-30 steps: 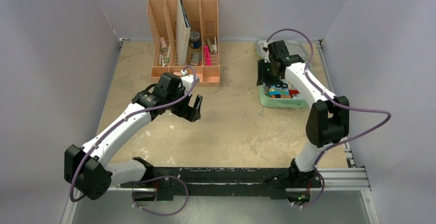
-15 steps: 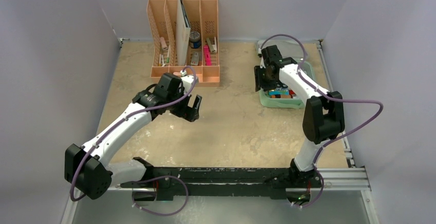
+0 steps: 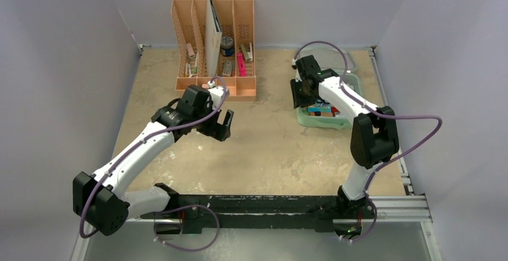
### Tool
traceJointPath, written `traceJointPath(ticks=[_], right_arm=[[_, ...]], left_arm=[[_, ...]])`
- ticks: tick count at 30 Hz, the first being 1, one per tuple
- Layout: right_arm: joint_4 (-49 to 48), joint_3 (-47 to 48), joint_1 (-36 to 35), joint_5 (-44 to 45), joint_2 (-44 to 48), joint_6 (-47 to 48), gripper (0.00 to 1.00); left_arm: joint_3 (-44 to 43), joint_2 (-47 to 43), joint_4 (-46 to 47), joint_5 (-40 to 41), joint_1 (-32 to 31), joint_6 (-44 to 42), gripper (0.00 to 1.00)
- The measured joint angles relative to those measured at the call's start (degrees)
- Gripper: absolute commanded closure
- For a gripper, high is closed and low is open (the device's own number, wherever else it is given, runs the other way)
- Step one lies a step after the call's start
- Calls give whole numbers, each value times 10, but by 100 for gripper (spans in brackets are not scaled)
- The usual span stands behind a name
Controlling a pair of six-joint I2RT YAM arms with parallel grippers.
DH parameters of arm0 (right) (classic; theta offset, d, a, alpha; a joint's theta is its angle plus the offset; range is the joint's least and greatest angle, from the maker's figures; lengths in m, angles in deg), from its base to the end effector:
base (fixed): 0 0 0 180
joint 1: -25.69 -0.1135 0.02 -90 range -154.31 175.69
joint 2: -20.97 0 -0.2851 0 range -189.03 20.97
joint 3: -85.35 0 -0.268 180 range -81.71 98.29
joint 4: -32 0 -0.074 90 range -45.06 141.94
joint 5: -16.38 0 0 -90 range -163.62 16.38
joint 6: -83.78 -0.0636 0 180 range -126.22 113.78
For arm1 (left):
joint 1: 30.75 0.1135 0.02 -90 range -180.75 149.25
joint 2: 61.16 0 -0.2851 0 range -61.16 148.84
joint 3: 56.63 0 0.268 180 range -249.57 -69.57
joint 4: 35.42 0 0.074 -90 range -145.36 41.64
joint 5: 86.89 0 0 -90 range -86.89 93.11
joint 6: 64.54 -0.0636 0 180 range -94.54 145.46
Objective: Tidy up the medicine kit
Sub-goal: Move the medicine box to the center of the board.
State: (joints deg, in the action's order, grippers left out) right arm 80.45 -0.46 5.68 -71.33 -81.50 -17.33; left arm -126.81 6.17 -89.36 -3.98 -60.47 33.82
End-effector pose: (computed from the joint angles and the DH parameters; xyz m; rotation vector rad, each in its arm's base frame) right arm 0.3976 0.1421 0.2383 -0.1839 2.5609 0.1563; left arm 0.2253 -0.1377 0.2832 0.5179 2.4506 -0.4352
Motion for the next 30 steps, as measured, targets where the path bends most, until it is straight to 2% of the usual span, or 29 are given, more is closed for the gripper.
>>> traceJointPath(ticks=[23,28,30], right_arm=[[-11,-51,-129,-56,26,-27,65],[-11,-54,-135,-70,33,-38,57],[-20,-66,-136,-76,48,-57,56]], left_arm=[[0,-16,0,19,0,0,5],[0,-26,0,27,0,0,5],[0,-30,0,29,0,0,5]])
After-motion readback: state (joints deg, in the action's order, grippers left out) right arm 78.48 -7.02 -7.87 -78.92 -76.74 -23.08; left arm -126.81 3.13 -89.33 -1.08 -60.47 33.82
